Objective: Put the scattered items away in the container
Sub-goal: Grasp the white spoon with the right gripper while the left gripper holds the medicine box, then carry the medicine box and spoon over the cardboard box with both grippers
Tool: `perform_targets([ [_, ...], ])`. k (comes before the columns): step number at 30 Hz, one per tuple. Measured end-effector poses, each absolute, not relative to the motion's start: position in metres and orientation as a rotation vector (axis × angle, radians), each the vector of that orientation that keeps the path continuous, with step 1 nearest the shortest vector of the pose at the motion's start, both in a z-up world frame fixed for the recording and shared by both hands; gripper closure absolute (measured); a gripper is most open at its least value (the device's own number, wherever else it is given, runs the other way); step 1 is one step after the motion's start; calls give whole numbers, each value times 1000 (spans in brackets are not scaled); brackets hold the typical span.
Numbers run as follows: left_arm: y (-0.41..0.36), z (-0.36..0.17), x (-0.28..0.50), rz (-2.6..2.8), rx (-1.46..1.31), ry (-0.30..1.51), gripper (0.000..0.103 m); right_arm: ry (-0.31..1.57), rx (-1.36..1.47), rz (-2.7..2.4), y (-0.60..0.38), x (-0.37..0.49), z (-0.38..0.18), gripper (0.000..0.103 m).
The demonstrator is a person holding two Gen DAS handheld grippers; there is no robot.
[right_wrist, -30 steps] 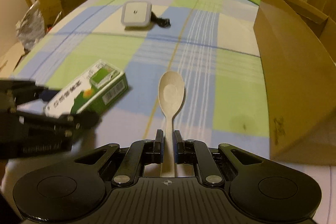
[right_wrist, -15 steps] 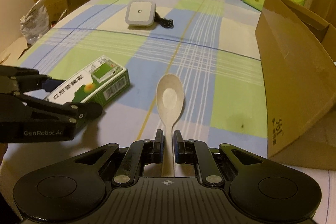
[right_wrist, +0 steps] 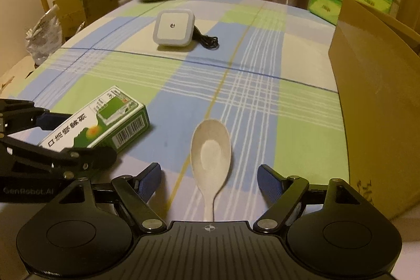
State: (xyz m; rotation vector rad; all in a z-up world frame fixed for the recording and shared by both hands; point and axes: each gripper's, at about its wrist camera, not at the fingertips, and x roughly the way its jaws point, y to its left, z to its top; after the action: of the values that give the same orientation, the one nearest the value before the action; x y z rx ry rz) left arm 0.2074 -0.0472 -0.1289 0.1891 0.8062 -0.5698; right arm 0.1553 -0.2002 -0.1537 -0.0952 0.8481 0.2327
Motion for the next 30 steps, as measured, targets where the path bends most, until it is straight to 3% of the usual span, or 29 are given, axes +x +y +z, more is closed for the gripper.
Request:
perform_targets([
  [2,-48,-129,207,-570,193,804,42,843,-87,235,-200,156,-153,32],
  [5,-50,-130,207,-571,215,800,42,825,-100,256,-195,154,-152,56],
  [6,-50,-130,207,-572,215,799,42,818,-103,258,-194,153,-151,75],
  [14,-54,-129,208,-574,240,809,43,814,-91,236,-197,148,-145,76],
  [16,-55,-128,207,-577,252,809,52,815,-81,226,-200,146,-142,76],
  [30,-56,-100,166,-553,248,830,52,770,-24,196,-216,107,-99,76],
])
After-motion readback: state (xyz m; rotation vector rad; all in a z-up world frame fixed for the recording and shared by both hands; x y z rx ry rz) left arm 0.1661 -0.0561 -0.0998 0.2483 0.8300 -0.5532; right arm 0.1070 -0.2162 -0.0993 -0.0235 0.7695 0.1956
